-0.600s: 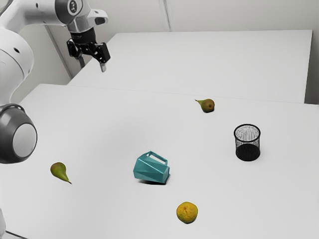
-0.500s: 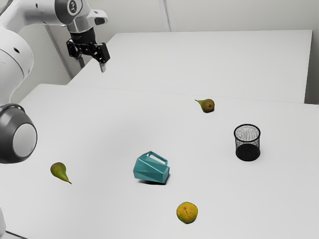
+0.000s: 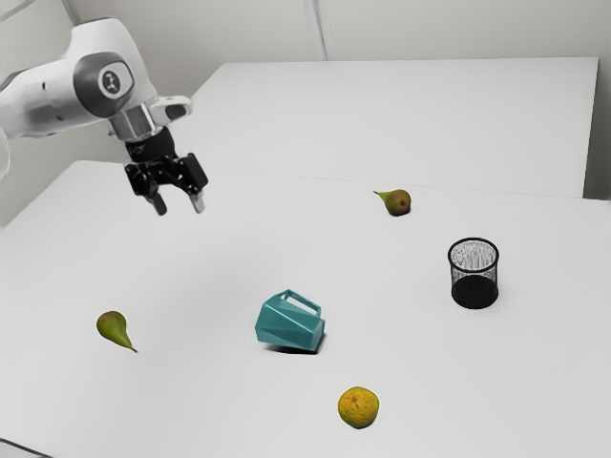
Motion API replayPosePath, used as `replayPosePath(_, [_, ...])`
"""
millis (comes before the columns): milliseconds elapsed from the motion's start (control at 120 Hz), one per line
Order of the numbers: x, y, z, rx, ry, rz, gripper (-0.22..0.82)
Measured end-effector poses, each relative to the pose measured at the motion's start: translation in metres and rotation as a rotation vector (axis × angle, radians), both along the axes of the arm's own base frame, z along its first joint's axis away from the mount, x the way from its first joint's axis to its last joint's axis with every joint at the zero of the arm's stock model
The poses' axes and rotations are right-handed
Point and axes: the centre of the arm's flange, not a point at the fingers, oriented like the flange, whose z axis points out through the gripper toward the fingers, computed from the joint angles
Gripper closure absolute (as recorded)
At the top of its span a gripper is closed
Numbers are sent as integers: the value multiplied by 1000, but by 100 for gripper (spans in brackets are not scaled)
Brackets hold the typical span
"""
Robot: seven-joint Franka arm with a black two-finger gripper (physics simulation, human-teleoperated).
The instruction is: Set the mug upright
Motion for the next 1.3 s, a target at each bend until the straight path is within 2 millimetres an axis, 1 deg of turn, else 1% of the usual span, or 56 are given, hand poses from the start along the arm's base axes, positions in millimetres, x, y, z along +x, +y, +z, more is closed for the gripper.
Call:
replayPosePath(67, [-9, -1, -19, -58, -2, 27, 0])
replayPosePath(150, [-18, -3, -50, -141, 3, 70, 0])
replayPosePath(317, [-33, -2, -105, -287, -1, 162, 0])
replayPosePath(408, [-39, 0, -126, -348, -19, 208, 0])
replayPosePath(500, [-47, 2, -152, -406, -26, 260, 0])
replayPosePath(600, [-46, 4, -169, -449, -50, 297, 0])
replayPosePath(650, [-43, -3, -179, -470, -56, 297, 0])
replayPosePath(675, [-41, -12, -185, -481, -55, 289, 0])
replayPosePath(708, [-38, -28, -191, -495, -54, 268, 0])
replayPosePath(775, [-35, -60, -200, -523, -60, 223, 0])
replayPosePath(825, [-34, -70, -203, -541, -70, 210, 0])
replayPosePath(900, [-37, -71, -207, -568, -85, 214, 0])
replayPosePath(1058, [-48, -70, -219, -622, -90, 212, 0])
replayPosePath(1300, [-50, -78, -225, -692, -117, 179, 0])
